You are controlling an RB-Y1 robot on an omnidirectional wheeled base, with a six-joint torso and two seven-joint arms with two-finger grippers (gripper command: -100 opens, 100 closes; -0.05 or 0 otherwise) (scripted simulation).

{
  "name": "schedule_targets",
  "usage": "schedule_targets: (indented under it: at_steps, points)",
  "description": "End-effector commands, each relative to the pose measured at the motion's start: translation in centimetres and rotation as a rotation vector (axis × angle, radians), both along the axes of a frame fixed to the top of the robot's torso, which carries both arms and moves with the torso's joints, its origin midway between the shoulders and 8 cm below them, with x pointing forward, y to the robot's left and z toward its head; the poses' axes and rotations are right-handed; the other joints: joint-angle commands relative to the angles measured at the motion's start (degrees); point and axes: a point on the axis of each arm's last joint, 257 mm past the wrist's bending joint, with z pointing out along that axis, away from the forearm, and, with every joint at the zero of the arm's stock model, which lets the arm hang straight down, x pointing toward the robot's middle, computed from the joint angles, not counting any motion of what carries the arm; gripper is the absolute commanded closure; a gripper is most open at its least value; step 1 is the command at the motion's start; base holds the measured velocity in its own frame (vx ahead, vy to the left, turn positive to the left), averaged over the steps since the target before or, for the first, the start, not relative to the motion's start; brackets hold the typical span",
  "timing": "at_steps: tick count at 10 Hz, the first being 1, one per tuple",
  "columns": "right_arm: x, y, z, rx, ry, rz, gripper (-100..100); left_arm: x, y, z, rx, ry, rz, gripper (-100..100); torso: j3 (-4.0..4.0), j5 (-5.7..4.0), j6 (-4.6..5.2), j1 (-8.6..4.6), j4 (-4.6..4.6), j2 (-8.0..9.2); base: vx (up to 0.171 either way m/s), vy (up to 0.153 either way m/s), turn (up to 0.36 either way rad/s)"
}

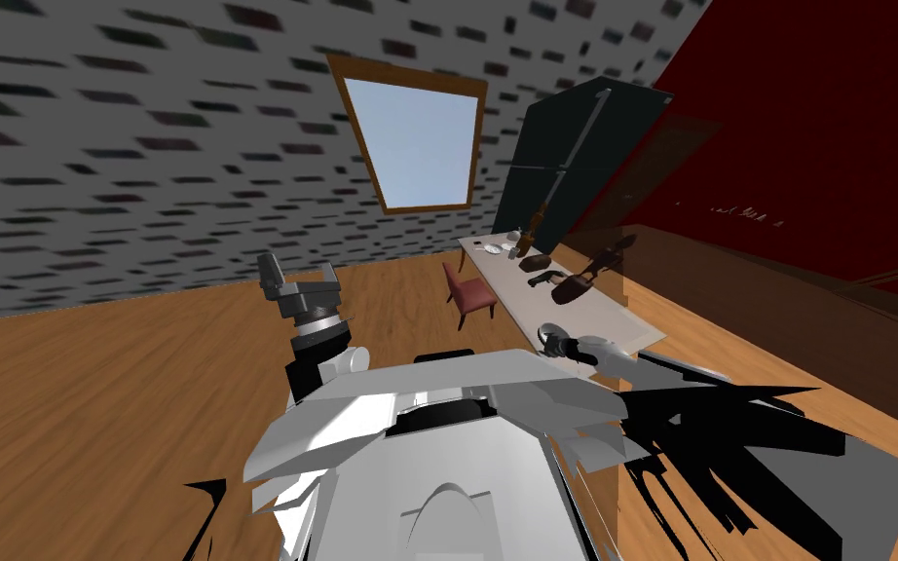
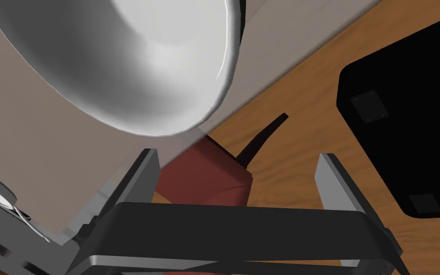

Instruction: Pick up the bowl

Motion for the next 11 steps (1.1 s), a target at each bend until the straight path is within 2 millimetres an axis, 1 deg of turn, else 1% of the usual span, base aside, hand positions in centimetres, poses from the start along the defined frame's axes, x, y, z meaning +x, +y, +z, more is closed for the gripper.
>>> schedule_targets:
  at_steps: [1, 2, 3, 4, 5, 6, 7, 9, 10, 11]
  points:
    - [-0.2, -0.1, 0.2, -0.005, 0.004, 0.000, -100, 0.0, 0.0, 0.0, 0.000, 0.000, 0.000, 0, 0.00, 0.00, 0.00, 0.00, 0.00, 0.00, -0.005, -0.044, 0.003]
    - [-3.4, -1.3, -0.4, -0.031, 0.062, 0.003, -100, 0.0, 0.0, 0.0, 0.000, 0.000, 0.000, 0, 0.02, 0.05, -0.01, 0.29, 0.01, 0.03, 0.012, -0.129, -0.048]
    - [-3.4, -1.3, -0.4, -0.031, 0.062, 0.003, -100, 0.0, 0.0, 0.0, 0.000, 0.000, 0.000, 0, 0.01, 0.04, 0.03, 0.07, 0.00, 0.01, 0.023, -0.169, -0.025]
    - [-3.4, -1.3, -0.4, -0.031, 0.062, 0.003, -100, 0.0, 0.0, 0.0, 0.000, 0.000, 0.000, 0, -0.01, -0.01, 0.00, -0.07, 0.00, -0.03, 0.011, -0.091, 0.012]
    - [-3.3, -1.3, -0.2, -0.031, 0.059, 0.000, -100, 0.0, 0.0, 0.0, 0.000, 0.000, 0.000, 0, -0.01, 0.02, -0.02, 0.15, 0.00, -0.02, 0.002, -0.027, 0.005]
    - [-3.3, -1.4, -0.2, -0.031, 0.060, 0.001, 0, 0.0, 0.0, 0.0, 0.000, 0.000, 0.000, 0, 0.00, 0.07, -0.02, 0.38, 0.00, 0.00, 0.001, -0.008, 0.000]
    - [-3.6, -1.4, -0.6, -0.026, 0.064, -0.041, -100, 0.0, 0.0, 0.0, 0.000, 0.000, 0.000, 0, 0.01, 0.10, -0.02, 0.49, 0.01, 0.01, -0.067, -0.026, 0.259]
    - [-4.2, -1.6, -1.2, -0.019, 0.070, -0.124, -100, 0.0, 0.0, 0.0, 0.000, 0.000, 0.000, 0, 0.26, 0.07, -0.07, 0.25, 0.10, 0.46, -0.189, -0.083, 0.401]
    - [-4.2, -1.6, -1.2, -0.019, 0.070, -0.124, -100, 0.0, 0.0, 0.0, 0.000, 0.000, 0.000, 0, 0.41, 0.06, -0.06, 0.33, 0.16, 0.73, -0.171, -0.041, 0.172]
    - [-4.4, -1.8, -1.4, -0.017, 0.073, -0.165, -100, 0.0, 0.0, 0.0, 0.000, 0.000, 0.000, 0, 0.39, 0.08, 0.01, 0.36, 0.15, 0.66, -0.137, -0.062, 0.245]
